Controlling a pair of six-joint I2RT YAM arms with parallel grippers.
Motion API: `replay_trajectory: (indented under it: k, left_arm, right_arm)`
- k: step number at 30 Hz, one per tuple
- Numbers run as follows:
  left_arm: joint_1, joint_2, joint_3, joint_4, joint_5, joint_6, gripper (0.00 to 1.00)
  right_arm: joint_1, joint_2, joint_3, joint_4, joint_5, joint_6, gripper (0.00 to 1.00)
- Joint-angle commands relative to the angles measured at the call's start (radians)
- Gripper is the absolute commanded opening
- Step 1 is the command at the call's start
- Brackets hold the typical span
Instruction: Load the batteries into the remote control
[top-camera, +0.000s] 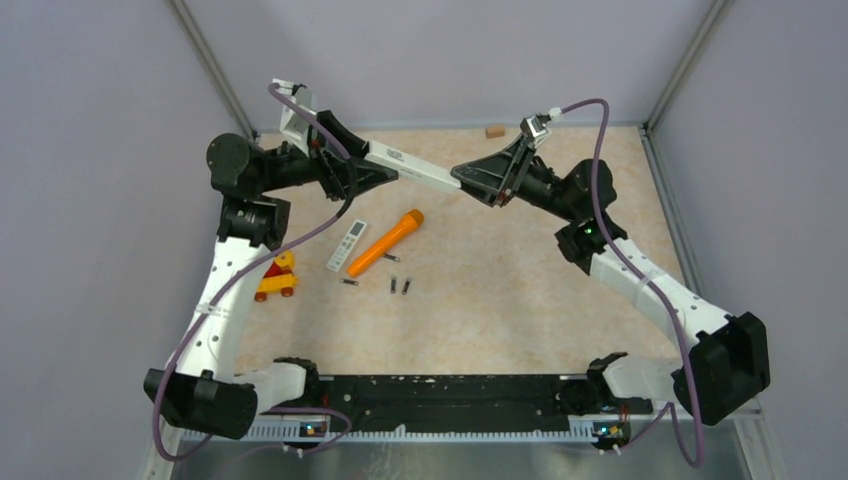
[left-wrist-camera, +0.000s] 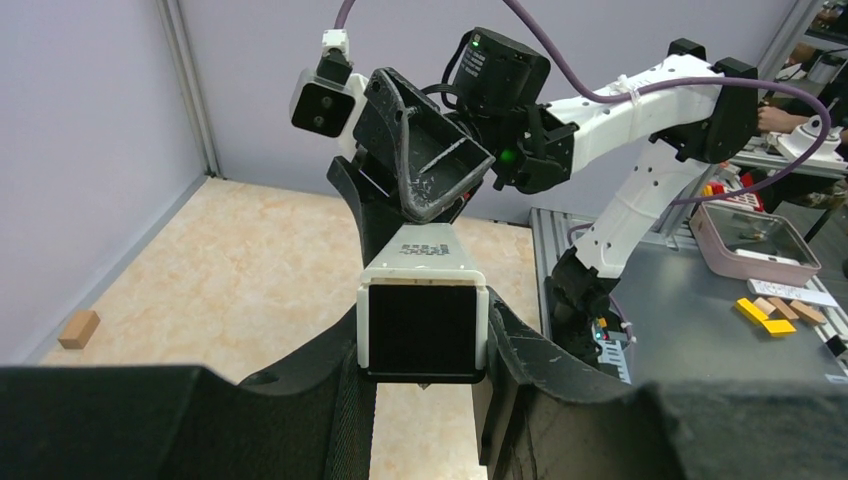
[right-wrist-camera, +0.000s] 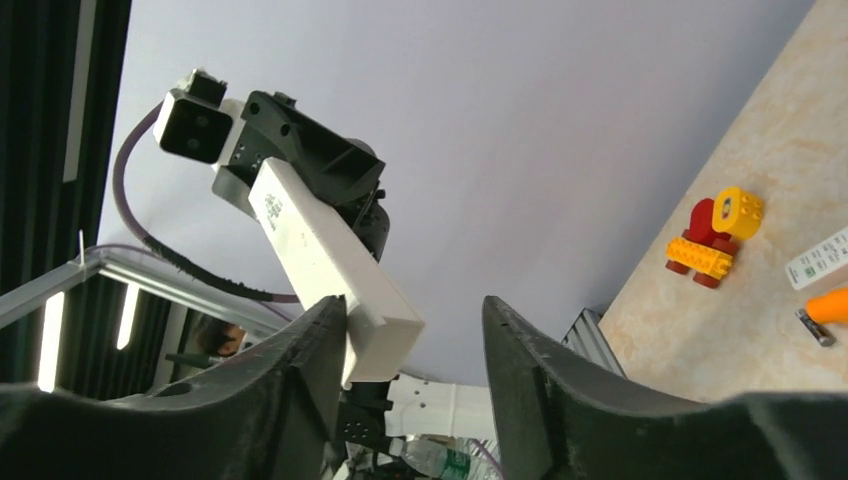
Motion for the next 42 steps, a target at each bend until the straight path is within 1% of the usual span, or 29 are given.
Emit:
replay_trajectory:
  k: [1,3,5,7,11,12,15,17,19,25,27,32,36,42]
  left_arm:
    - [0.004,-0.047,0.006,0.024,-0.013,0.024,0.00]
    - [0.004,-0.046,0.003,0.015,-0.009,0.032,0.00]
    - [0.004,-0.047,0.005,-0.032,-0.010,0.067,0.00]
    - [0.004,-0.052,0.004,-0.089,-0.006,0.128,0.00]
    - [0.004,-0.064,0.004,-0.180,-0.015,0.213,0.00]
    - [0.004,-0.062,0.011,-0.211,-0.015,0.233,0.00]
    - [0.004,-0.048,0.025,-0.247,-0.017,0.262,0.00]
    - [0.004,-0.041,0.029,-0.252,-0.015,0.267,0.00]
    - [0.004,-0.036,0.029,-0.253,-0.014,0.267,0.00]
    - [0.004,-0.039,0.022,-0.269,-0.021,0.278,0.00]
    - [0.004,-0.043,0.023,-0.282,-0.025,0.290,0.00]
    - [0.004,-0.042,0.026,-0.320,-0.033,0.321,0.00]
    - [0.004,-0.041,0.022,-0.335,-0.042,0.330,0.00]
    - [0.005,-0.052,0.003,-0.388,-0.077,0.377,0.00]
  right_arm:
    - [-0.023,-0.035,-0.012,-0.037,-0.017,-0.051,0.58]
    - [-0.022,-0.039,-0.007,-0.031,-0.018,-0.048,0.63]
    - [-0.023,-0.043,-0.004,-0.016,-0.026,-0.037,0.64]
    - [-0.023,-0.044,0.001,-0.010,-0.032,-0.026,0.62]
    - [-0.021,-0.043,0.023,-0.020,-0.059,-0.021,0.54]
    - [-0.022,-0.043,0.032,-0.035,-0.065,-0.024,0.49]
    - [-0.022,-0.046,0.059,-0.091,-0.083,-0.040,0.42]
    - [-0.022,-0.048,0.066,-0.103,-0.092,-0.041,0.40]
    - [-0.022,-0.045,0.069,-0.103,-0.099,-0.036,0.35]
    - [-0.023,-0.017,0.060,-0.051,-0.128,0.022,0.16]
    - [-0.023,-0.017,0.061,-0.055,-0.125,0.022,0.12]
    - [-0.023,-0.023,0.060,-0.077,-0.107,0.003,0.08]
    - [-0.023,-0.030,0.044,-0.046,-0.079,0.006,0.00]
    - [-0.032,-0.041,-0.006,0.045,-0.023,0.046,0.00]
